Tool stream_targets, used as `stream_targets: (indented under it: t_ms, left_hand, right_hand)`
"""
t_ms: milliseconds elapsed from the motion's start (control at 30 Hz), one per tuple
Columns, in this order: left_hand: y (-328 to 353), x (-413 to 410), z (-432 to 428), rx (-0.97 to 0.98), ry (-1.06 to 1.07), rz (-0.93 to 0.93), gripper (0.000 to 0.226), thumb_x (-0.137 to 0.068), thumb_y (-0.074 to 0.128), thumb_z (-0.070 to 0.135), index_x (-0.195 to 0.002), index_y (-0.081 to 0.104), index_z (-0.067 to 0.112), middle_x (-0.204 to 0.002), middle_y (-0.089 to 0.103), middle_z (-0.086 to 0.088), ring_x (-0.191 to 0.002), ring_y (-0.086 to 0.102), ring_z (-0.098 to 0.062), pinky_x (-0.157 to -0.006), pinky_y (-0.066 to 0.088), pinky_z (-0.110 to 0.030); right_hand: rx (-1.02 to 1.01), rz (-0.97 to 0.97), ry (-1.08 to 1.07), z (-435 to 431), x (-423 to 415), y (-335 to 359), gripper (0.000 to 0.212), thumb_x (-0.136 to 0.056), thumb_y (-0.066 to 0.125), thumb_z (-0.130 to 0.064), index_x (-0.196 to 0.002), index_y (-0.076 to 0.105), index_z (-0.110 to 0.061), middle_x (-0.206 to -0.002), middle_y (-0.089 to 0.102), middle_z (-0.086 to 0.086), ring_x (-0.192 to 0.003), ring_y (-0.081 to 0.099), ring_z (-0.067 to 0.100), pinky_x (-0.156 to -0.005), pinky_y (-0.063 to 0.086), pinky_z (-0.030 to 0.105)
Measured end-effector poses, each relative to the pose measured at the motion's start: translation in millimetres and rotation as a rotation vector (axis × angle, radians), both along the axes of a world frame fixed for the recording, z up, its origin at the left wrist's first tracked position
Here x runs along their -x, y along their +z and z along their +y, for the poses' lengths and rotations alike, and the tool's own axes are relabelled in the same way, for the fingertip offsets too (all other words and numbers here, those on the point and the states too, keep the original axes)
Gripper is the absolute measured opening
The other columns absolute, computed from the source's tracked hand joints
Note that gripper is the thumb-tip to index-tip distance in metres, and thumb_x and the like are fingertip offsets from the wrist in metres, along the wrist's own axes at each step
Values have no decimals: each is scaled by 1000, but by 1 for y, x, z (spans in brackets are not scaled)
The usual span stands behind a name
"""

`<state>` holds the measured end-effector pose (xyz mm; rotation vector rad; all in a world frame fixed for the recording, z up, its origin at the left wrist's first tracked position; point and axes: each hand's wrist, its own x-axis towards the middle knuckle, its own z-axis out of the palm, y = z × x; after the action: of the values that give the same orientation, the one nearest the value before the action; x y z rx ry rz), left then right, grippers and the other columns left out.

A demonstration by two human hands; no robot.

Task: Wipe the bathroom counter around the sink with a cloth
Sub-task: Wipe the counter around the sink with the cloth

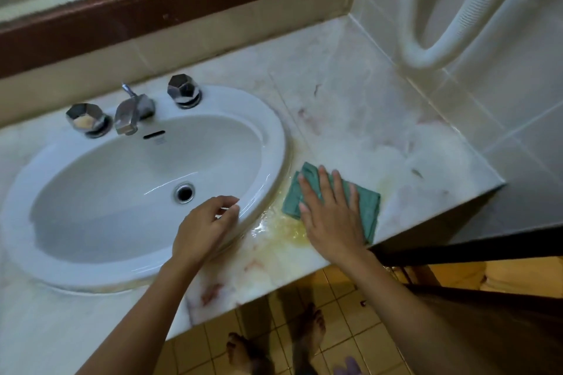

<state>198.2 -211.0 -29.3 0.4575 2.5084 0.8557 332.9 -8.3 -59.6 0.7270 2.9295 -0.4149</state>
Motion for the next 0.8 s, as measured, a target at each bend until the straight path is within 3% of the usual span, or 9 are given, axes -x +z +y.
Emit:
stream_targets:
  t_ms: [100, 233, 400, 667, 800]
  left_hand:
    - [0, 2, 9, -19, -24, -11, 32, -78, 45, 46, -103, 65, 38, -103, 66, 19, -96, 60, -4, -76, 42, -25]
    - [2, 6, 42, -26, -69, 64, 37, -92, 49, 39, -125, 58, 26, -125, 60, 12, -110, 56, -10, -90, 42, -29]
    - [-4, -2, 71, 147, -106, 153, 42, -97, 34, 45, -133, 42, 26, -133, 52, 8, -117, 52, -17, -82, 37, -32]
    - [-4, -2, 71, 162, -92, 171, 39, -98, 32, 45, -132, 41, 29, -129, 53, 12, -116, 50, -13, -87, 40, -33]
    - [-6, 1, 71, 169, -93, 176, 36, -98, 32, 45, -129, 43, 30, -126, 54, 14, -113, 51, -13, -86, 42, -36]
  right_hand:
    - [-33, -38, -72, 32, -23, 0, 55, -99, 8, -51, -150, -8, -40, -160, -11, -3, -147, -12, 25, -114, -7, 54]
    - [-19, -48, -259, 102, 6, -2, 54, -100, 12, -49, -151, -4, -40, -162, -3, 0, -148, -6, 26, -114, -4, 57]
    - [-13, -35, -361, 170, 80, -2, 54, -100, 13, -47, -151, 2, -37, -162, 0, 3, -147, -2, 29, -116, -2, 56]
    - [-13, -71, -278, 229, 210, 6, 54, -100, 13, -45, -152, 4, -34, -162, -2, 7, -147, -2, 33, -116, 0, 55]
    - [-17, -58, -62, 199, 239, 4, 54, -100, 13, -45, -152, 5, -34, -162, 1, 5, -147, 0, 31, -115, 2, 55]
